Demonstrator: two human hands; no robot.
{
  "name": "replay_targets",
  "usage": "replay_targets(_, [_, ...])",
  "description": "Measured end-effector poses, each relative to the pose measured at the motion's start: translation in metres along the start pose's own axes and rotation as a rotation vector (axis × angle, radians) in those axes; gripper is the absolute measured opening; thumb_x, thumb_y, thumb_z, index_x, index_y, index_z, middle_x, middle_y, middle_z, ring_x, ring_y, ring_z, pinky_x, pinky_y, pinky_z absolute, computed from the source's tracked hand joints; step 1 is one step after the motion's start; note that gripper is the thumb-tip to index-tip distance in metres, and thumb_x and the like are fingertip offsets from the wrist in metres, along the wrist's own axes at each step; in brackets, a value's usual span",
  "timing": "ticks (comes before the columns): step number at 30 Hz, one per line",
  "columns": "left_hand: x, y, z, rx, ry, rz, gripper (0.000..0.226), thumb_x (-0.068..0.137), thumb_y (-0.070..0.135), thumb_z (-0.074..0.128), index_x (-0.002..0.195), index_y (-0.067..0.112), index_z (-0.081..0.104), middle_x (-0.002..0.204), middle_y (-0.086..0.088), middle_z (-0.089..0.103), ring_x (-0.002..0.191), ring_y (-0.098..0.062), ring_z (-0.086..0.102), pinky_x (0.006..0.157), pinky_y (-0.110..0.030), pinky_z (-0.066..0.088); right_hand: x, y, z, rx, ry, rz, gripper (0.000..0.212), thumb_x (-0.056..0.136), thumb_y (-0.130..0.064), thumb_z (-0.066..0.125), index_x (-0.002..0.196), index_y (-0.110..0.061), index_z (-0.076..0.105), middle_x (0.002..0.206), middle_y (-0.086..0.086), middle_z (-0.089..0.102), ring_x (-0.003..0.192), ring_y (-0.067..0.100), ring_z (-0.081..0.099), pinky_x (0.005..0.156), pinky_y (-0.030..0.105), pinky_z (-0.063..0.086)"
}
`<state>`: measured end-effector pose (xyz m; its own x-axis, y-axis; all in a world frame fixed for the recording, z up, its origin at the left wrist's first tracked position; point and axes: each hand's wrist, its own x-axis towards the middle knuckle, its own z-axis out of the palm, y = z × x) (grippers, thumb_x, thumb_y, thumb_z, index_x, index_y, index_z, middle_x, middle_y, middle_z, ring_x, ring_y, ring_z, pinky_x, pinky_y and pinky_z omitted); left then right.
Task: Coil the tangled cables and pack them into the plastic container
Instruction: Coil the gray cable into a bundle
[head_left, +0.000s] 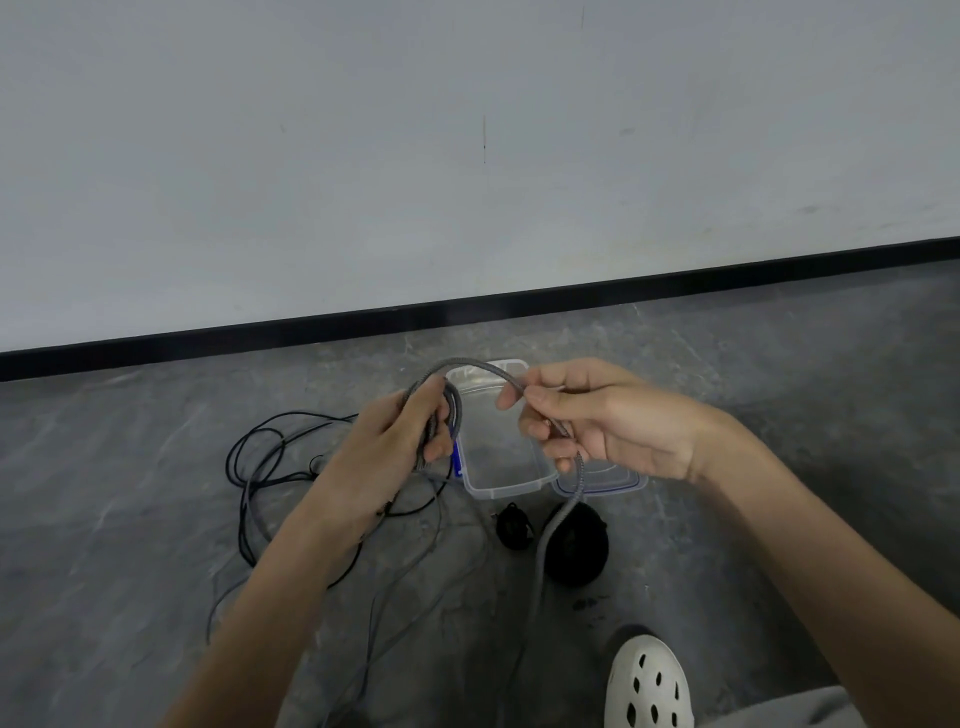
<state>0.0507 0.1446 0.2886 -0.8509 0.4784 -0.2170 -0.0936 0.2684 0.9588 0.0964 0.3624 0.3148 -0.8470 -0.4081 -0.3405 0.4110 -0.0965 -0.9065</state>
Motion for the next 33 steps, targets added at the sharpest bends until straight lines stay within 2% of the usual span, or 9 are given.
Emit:
replay_targets(3, [0.001, -0.002, -0.001, 0.037, 0.041, 0.008, 0.053, 0.099, 0.048, 0.038, 0.075, 0.001, 0.048, 0.056, 0.002, 0.044, 0.062, -0.017, 0.042, 0.069, -0.032, 0.035, -0.002, -0.001, 0.001, 0.079, -0.066, -0.014, 0.016, 0.093, -0.015, 0.053, 0.1, -0.006, 0.064, 0.066, -0.003, 0.052, 0.058, 0.009, 0.05, 0.059, 0.023, 0.051])
replay_targets(6, [-0.001, 0.001, 0.0, 0.014, 0.014, 0.014, 0.047, 0.099, 0.048, 0.037, 0.072, 0.012, 0.051, 0.055, 0.003, 0.046, 0.062, -0.017, 0.044, 0.069, -0.025, 0.04, 0.005, 0.003, 0.001, 0.095, 0.167, -0.062, 0.019, 0.097, -0.012, 0.049, 0.095, -0.006, 0.067, 0.06, -0.006, 0.046, 0.05, 0.005, 0.041, 0.049, 0.018, 0.044])
replay_targets(10, [-0.004, 0.005, 0.011, 0.094, -0.149, 0.015, 0.045, 0.103, 0.044, 0.031, 0.074, 0.016, 0.052, 0.054, 0.002, 0.049, 0.062, -0.018, 0.046, 0.07, -0.025, 0.04, 0.019, 0.014, -0.005, -0.453, 0.64, -0.198, 0.026, 0.1, -0.01, 0.046, 0.085, -0.011, 0.067, 0.059, -0.006, 0.046, 0.046, 0.001, 0.036, 0.046, 0.013, 0.031])
replay_targets(14, [-0.006, 0.005, 0.019, 0.044, -0.265, 0.037, 0.045, 0.104, 0.041, 0.029, 0.075, 0.015, 0.05, 0.055, 0.0, 0.048, 0.059, -0.013, 0.047, 0.07, -0.025, 0.038, 0.027, 0.022, -0.014, -0.768, 0.832, -0.325, 0.028, 0.096, -0.017, 0.055, 0.068, -0.019, 0.059, 0.054, -0.007, 0.047, 0.052, 0.005, 0.039, 0.053, 0.017, 0.031])
replay_targets(18, [-0.006, 0.001, 0.021, -0.041, -0.286, 0.096, 0.047, 0.1, 0.049, 0.03, 0.075, 0.016, 0.051, 0.055, 0.002, 0.047, 0.06, -0.013, 0.047, 0.07, -0.017, 0.04, 0.032, 0.032, -0.017, -0.874, 0.808, -0.251, 0.034, 0.096, -0.03, 0.054, 0.074, -0.009, 0.067, 0.051, -0.004, 0.045, 0.048, 0.007, 0.037, 0.053, 0.025, 0.031])
replay_targets(22, [-0.004, 0.0, 0.02, -0.299, -0.286, 0.098, 0.041, 0.096, 0.051, 0.037, 0.075, 0.021, 0.055, 0.058, 0.001, 0.044, 0.065, -0.018, 0.044, 0.08, -0.036, 0.039, 0.037, 0.037, -0.007, -0.845, 0.734, -0.204, 0.036, 0.098, -0.033, 0.051, 0.077, -0.011, 0.07, 0.046, -0.011, 0.046, 0.045, 0.005, 0.039, 0.054, 0.026, 0.033])
replay_targets(24, [-0.004, 0.0, 0.019, -0.403, -0.304, 0.118, 0.04, 0.096, 0.049, 0.036, 0.074, 0.023, 0.057, 0.058, 0.001, 0.044, 0.067, -0.018, 0.044, 0.08, -0.029, 0.043, 0.04, 0.039, 0.001, -0.852, 0.707, -0.196, 0.035, 0.099, -0.032, 0.05, 0.067, -0.023, 0.063, 0.046, -0.017, 0.049, 0.045, 0.003, 0.043, 0.054, 0.021, 0.033])
replay_targets(28, [-0.004, 0.003, 0.018, -0.487, -0.299, 0.148, 0.04, 0.096, 0.048, 0.035, 0.075, 0.022, 0.057, 0.058, 0.002, 0.044, 0.071, -0.025, 0.038, 0.083, -0.028, 0.044, 0.043, 0.041, 0.011, -0.886, 0.619, -0.15, 0.044, 0.1, -0.028, 0.046, 0.056, -0.035, 0.043, 0.058, -0.004, 0.051, 0.056, 0.011, 0.046, 0.059, 0.033, 0.039])
replay_targets(33, [-0.003, 0.007, 0.015, -0.571, -0.199, 0.14, 0.04, 0.099, 0.042, 0.033, 0.078, 0.014, 0.052, 0.056, 0.001, 0.044, 0.068, -0.019, 0.043, 0.084, -0.03, 0.044, 0.042, 0.04, 0.025, -0.795, 0.547, -0.159, 0.05, 0.1, -0.014, 0.047, 0.055, -0.035, 0.045, 0.052, -0.013, 0.045, 0.047, -0.006, 0.047, 0.052, 0.01, 0.035])
